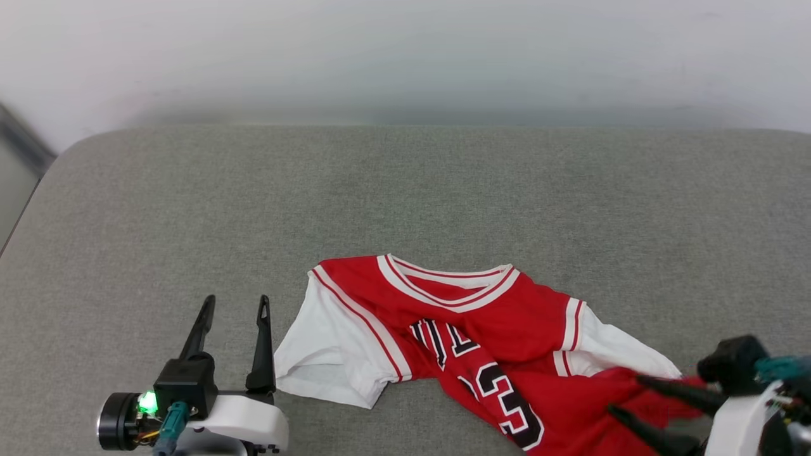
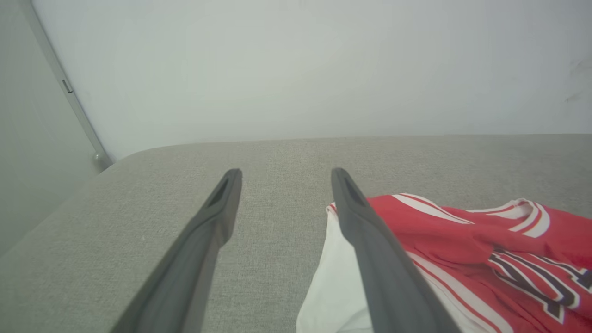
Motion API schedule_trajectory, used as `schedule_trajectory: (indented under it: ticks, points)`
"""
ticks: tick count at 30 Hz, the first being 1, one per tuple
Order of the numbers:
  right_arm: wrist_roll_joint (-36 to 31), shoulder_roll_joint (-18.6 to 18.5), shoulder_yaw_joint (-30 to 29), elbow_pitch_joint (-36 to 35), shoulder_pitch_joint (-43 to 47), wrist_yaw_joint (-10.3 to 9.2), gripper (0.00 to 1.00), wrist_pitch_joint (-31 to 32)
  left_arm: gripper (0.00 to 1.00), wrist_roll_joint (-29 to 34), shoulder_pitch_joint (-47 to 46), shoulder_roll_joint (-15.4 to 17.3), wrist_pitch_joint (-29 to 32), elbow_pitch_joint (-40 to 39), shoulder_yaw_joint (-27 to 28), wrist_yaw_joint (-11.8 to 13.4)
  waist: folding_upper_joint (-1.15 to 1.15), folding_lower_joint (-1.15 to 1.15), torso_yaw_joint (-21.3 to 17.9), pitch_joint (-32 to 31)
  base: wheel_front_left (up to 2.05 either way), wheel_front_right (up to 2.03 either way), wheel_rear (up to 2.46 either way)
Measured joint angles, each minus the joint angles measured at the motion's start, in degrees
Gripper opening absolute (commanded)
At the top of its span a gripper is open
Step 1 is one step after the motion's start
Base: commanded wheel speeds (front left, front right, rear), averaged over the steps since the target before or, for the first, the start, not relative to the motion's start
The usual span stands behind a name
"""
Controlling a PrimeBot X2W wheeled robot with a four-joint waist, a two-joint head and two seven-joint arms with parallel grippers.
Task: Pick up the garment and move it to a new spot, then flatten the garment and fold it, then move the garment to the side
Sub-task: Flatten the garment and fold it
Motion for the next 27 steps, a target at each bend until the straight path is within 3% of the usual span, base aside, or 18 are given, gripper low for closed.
schedule_trajectory:
  ticks: [3, 7, 12, 17, 19, 22, 27]
  points:
    - [-2.8, 0.6, -7.6, -3.2, 2.3, 0.00, 1.00, -0.6, 1.00, 0.5, 0.0, 0.8, 0.0, -0.7, 0.3, -0.1, 0.00, 0.00, -0.5, -0.5, 0.00, 0.00, 0.00]
    - [-8.4, 4.7, -18.7, -6.1, 5.8, 0.01, 1.00, -1.8, 1.00, 0.5, -0.6, 1.5, 0.0, -1.0, 0.5, -0.7, 0.00, 0.00, -0.9, -0.9, 0.00, 0.00, 0.00]
    - [-18.4, 15.4, -34.5, -7.6, 9.4, 0.00, 1.00, -4.4, 1.00, 0.5, -3.3, 3.5, 0.0, -0.8, 0.0, -3.1, 0.00, 0.00, -1.1, -1.0, 0.00, 0.00, 0.00]
    - [-29.3, 25.8, -43.0, -9.6, 12.3, 0.00, 1.00, -8.3, 1.00, -0.4, -8.2, 6.5, 1.9, 1.1, -1.4, -6.2, 0.00, 0.00, -1.0, -0.3, 0.00, 0.00, 0.00]
    - [-32.0, 29.8, -44.9, -9.6, 13.4, 0.00, 1.00, -10.2, 1.00, -1.5, -10.6, 8.1, 6.2, 2.0, -2.6, -7.3, 0.00, 0.00, -1.0, 0.0, 0.00, 0.00, 0.00]
    - [-35.0, 32.8, -46.2, -9.2, 14.4, 0.00, 1.00, -12.0, 1.00, -4.5, -13.6, 11.1, 14.2, 2.9, -5.2, -8.2, 0.00, 0.00, -1.1, 0.6, 0.00, 0.00, 0.00]
    - [-37.5, 35.0, -45.5, -7.7, 14.9, 0.00, 1.00, -13.2, 1.00, -14.8, -18.1, 17.8, 31.4, 2.7, -13.3, -8.5, 0.00, 0.00, -1.6, 1.8, 0.00, 0.00, 0.00]
